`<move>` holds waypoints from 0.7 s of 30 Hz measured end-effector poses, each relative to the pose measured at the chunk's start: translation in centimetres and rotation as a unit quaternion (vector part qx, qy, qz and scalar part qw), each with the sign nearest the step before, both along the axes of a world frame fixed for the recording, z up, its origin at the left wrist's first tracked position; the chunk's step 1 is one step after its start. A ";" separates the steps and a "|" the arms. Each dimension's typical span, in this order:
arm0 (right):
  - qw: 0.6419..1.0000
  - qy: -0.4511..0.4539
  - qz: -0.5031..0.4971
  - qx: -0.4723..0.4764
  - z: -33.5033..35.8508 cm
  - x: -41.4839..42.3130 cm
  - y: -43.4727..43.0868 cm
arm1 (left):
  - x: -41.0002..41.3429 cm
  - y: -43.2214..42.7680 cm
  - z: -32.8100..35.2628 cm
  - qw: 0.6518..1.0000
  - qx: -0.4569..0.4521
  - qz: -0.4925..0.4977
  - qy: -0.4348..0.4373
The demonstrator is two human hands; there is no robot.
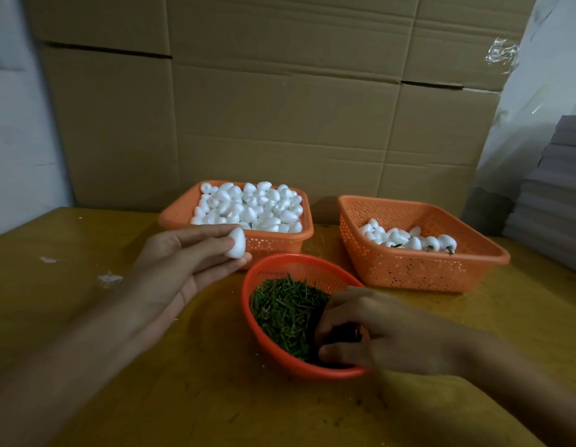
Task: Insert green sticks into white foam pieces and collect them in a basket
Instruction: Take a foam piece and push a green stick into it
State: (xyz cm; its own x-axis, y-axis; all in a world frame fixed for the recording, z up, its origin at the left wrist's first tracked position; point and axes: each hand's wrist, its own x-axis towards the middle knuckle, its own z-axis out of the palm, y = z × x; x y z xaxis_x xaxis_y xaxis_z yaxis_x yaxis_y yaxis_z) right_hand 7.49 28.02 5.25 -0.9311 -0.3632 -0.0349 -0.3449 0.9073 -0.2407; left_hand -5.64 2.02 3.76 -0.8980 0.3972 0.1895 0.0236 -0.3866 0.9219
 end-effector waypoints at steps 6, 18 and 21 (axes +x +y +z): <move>0.999 0.002 -0.015 -0.048 -0.1 -0.4 0.0 | 0.8 0.4 -1.1 0.999 0.026 -0.027 -0.006; 0.993 0.080 -0.040 -0.081 -1.8 0.9 -0.1 | 1.3 0.0 -2.0 0.994 0.070 -0.079 0.033; 0.988 0.128 -0.033 -0.076 -1.9 1.1 -0.6 | 1.4 -0.4 -2.0 0.992 0.054 -0.087 0.071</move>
